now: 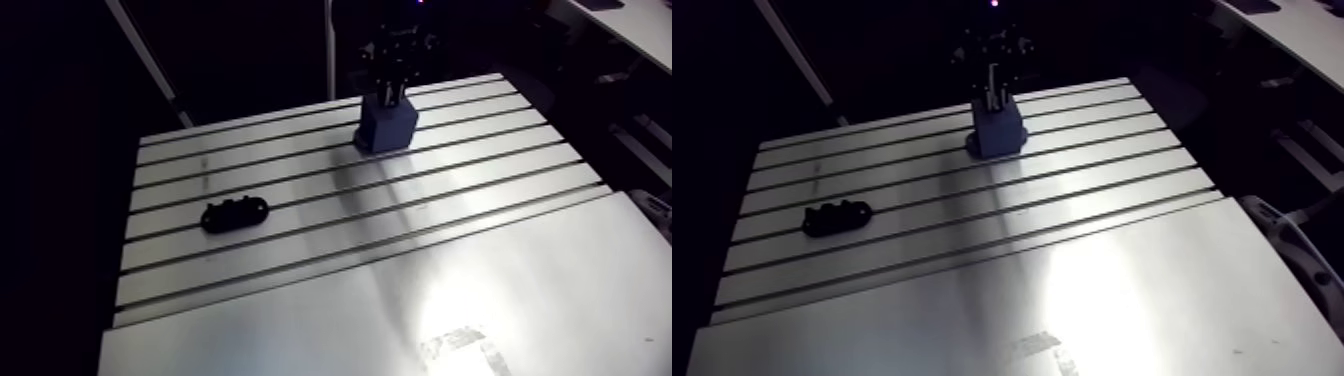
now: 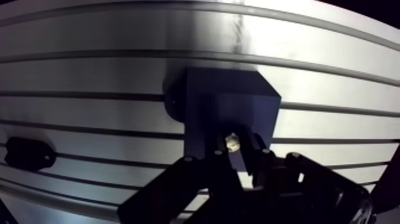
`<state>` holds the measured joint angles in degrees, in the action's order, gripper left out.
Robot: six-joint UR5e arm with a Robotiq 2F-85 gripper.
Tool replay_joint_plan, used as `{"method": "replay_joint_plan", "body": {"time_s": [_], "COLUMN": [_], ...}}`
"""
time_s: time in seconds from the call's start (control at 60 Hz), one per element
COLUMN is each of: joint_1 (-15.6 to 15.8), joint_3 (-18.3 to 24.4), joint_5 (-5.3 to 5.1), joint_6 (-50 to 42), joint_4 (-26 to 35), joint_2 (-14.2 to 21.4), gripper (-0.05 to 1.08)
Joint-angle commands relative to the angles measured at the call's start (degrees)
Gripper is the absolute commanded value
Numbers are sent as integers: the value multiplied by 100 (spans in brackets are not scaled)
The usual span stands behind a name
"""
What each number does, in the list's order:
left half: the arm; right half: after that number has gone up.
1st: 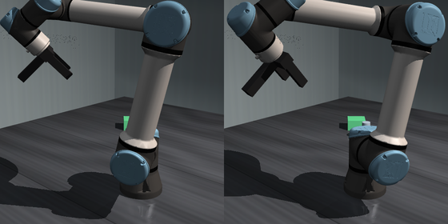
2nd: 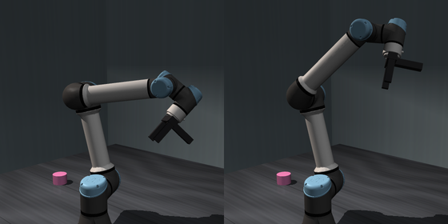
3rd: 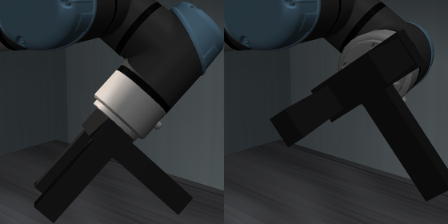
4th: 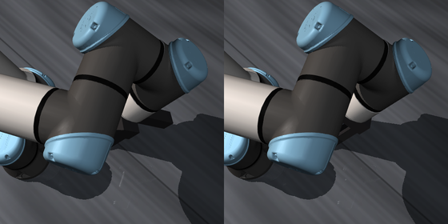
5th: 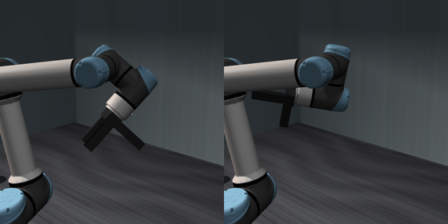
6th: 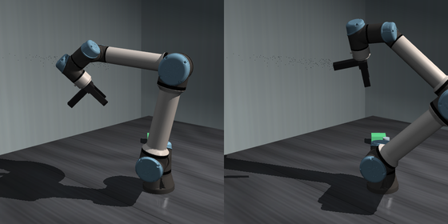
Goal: Pick up the M10 bolt and insert it into the hex recess until seated.
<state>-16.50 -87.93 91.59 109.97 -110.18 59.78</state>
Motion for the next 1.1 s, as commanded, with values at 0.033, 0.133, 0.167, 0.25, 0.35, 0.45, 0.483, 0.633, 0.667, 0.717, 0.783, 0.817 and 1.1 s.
{"method": "replay_joint_plan", "body": {"time_s": [0.033, 0.133, 0.167, 0.25, 0.35, 0.45, 0.483, 0.633, 0.667, 0.717, 0.783, 0.817, 1.1], "joint_1": [40, 75, 76, 76, 85, 111, 111, 111, 111, 111, 111, 111, 102], "joint_3": [-17, -42, -44, -51, -53, -53, -53, -61, -61, -61, -60, -54, -44], "joint_5": [-5, -13, -14, -14, -14, -14, -14, -5, -5, -5, -5, -5, -5], "joint_6": [299, 376, 388, 431, 516, 623, 649, 722, 724, 754, 823, 843, 1080], "joint_4": [9, 9, 9, 9, 9, 9, 9, -25, -26, -26, -35, -35, -52], "joint_2": [2, 2, 2, 2, 2, 2, 2, 2, 9, 10, 10, 10, 2], "gripper": [77, 77, 77, 77, 77, 77, 77, 77, 77, 77, 77, 77, 77]}}
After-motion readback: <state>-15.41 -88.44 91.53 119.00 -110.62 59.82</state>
